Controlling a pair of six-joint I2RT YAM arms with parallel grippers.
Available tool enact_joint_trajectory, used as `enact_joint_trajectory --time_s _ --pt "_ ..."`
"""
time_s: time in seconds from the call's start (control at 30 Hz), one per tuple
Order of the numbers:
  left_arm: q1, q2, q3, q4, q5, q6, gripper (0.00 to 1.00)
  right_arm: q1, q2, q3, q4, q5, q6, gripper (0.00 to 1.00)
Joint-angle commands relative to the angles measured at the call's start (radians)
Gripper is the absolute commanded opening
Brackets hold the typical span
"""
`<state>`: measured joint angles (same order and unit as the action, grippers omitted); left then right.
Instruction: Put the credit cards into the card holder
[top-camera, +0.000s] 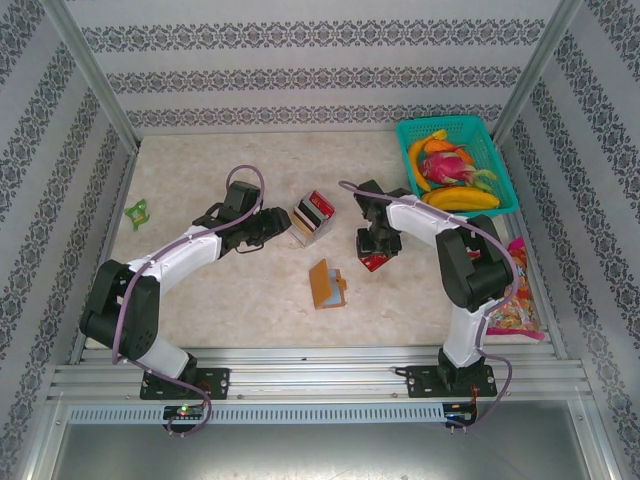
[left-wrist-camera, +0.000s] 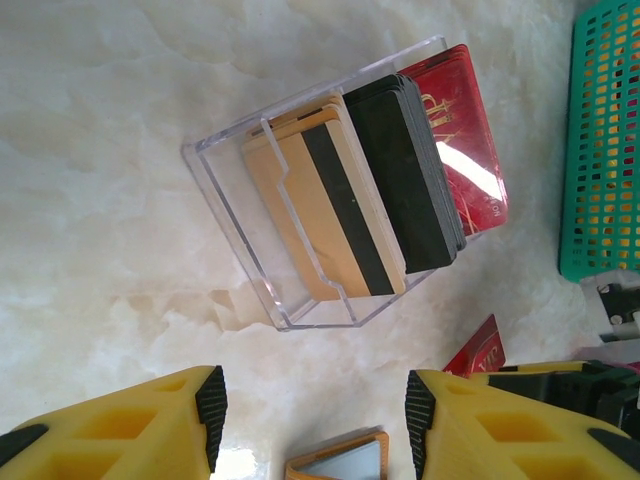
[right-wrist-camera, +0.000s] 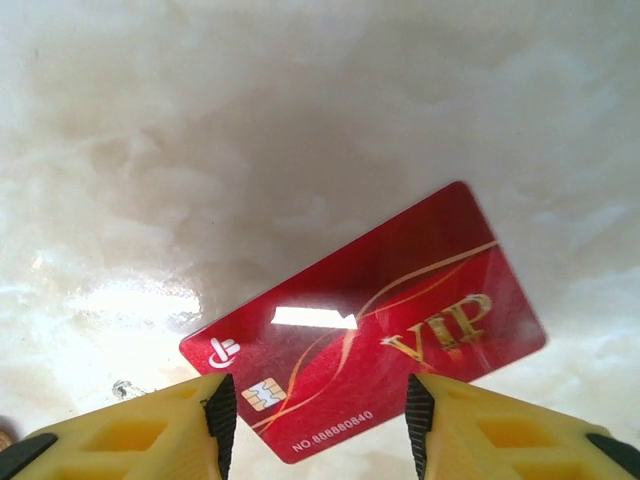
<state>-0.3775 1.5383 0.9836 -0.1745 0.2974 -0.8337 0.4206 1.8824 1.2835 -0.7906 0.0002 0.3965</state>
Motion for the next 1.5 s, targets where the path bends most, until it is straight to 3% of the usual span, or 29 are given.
enact_joint_trajectory --time_s 0.0,0.23,0.7,0.83,0.97,1.03,1.07,1.3,1.47 --pt "0.006 -0.003 0.027 -0.03 0.011 0.031 0.54 -0.011 -0.036 -0.007 -0.04 0.024 0.049 0.52" --pt "0.006 0.003 0.028 -0.033 0.013 0.035 0.54 -0.044 -0.051 -0.109 0.068 -0.018 0.165 0.61" --pt "0.006 0.006 0.043 -0.039 0.011 0.032 0.54 -0.028 0.101 0.064 0.097 -0.055 0.114 0.64" --pt "0.006 0.008 0.038 -0.036 0.012 0.03 0.54 0.003 0.16 0.15 0.001 0.026 0.107 0.68" --pt "0.007 0.008 0.035 -0.036 0.006 0.03 0.54 0.039 0.12 0.142 -0.019 0.172 0.168 0.77" --pt "0.007 0.013 0.038 -0.035 0.01 0.033 0.54 0.048 0.113 0.145 -0.046 0.216 0.216 0.95" --pt "0.008 0.015 0.041 -0.035 0.012 0.034 0.54 0.051 0.112 0.14 -0.046 0.228 0.246 0.97" --pt "0.009 0.028 0.063 -0.044 0.027 0.047 0.54 0.056 0.157 0.096 0.034 0.167 0.449 0.97" --pt "0.011 0.014 0.062 -0.056 0.02 0.057 0.54 0.08 0.21 0.099 -0.024 0.167 0.472 0.93"
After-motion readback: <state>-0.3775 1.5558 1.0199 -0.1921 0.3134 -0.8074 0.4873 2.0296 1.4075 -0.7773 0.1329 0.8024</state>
